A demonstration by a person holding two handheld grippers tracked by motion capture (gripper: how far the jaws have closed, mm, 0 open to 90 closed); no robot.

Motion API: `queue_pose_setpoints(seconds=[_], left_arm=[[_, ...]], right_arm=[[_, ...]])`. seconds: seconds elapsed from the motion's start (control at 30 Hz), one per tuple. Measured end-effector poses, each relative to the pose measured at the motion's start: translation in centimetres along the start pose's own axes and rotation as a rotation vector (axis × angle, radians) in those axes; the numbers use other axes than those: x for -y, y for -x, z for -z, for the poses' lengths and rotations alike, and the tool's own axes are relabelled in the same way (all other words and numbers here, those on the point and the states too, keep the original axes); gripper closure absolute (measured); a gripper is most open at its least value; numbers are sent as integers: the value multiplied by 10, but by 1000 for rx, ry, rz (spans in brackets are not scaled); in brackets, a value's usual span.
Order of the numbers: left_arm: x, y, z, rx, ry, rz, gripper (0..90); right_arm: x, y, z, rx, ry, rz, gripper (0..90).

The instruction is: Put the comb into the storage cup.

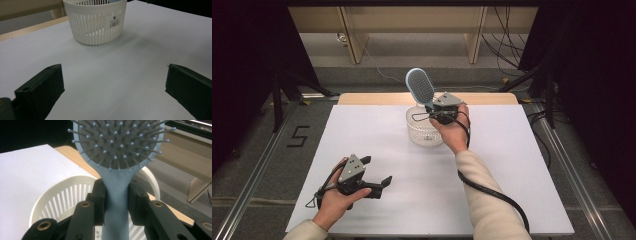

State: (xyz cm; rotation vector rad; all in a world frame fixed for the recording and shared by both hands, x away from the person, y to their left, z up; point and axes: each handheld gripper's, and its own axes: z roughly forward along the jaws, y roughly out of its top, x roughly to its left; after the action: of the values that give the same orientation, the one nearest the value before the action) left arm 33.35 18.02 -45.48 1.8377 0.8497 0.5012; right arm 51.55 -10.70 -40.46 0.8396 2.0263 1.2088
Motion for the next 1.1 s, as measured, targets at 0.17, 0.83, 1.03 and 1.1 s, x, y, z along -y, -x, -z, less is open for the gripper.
queue_pose_setpoints(seconds=[0.17, 0.83, 1.03, 1.1], left_arm=[[0, 0, 0, -1, -1, -1, 11], [0, 1, 0, -1, -2, 0, 12], [0, 1, 0, 0, -2, -1, 12], [0, 1, 0, -1, -2, 0, 12]], right_arm=[[2, 1, -1, -11, -11, -4, 702], [10, 4, -4, -29, -41, -14, 701], [10, 4, -5, -35, -43, -15, 700], [10, 4, -5, -36, -44, -13, 700]])
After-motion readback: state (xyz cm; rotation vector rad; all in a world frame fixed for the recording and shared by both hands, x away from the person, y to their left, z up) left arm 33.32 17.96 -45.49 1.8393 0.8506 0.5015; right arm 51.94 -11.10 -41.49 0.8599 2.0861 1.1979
